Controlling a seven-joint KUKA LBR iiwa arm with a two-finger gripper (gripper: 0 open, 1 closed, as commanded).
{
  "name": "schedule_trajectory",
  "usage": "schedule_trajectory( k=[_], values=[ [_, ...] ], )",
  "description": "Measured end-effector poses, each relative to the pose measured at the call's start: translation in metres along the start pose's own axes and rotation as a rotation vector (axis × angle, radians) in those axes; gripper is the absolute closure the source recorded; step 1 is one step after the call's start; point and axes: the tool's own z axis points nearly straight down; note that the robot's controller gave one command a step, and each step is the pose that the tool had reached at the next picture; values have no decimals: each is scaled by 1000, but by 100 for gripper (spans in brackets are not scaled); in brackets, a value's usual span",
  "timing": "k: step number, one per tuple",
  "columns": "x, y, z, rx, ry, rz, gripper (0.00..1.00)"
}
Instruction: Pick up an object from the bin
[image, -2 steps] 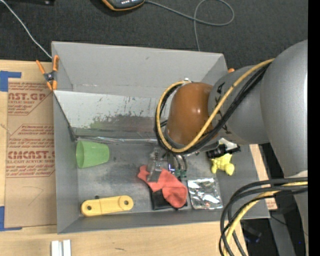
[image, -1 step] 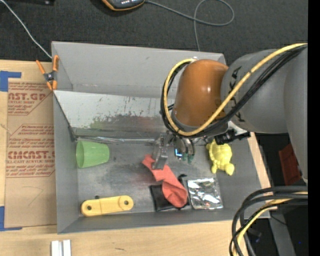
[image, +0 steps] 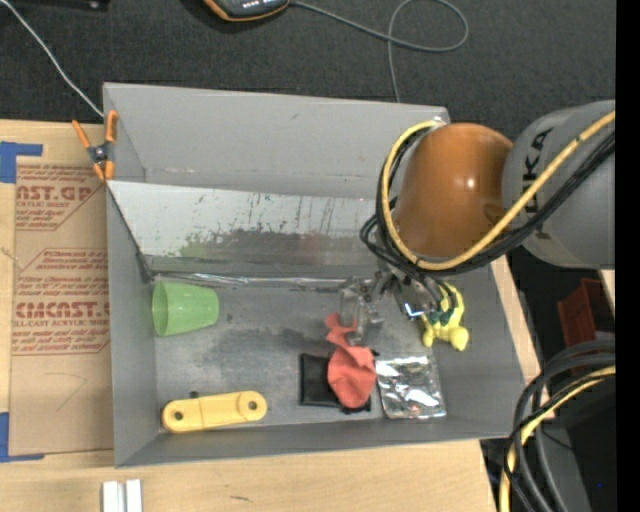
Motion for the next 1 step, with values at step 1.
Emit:
schedule_trajectory(
  k=[1],
  values=[
    [-32,-13,-54,-1,6,-76,100]
  ],
)
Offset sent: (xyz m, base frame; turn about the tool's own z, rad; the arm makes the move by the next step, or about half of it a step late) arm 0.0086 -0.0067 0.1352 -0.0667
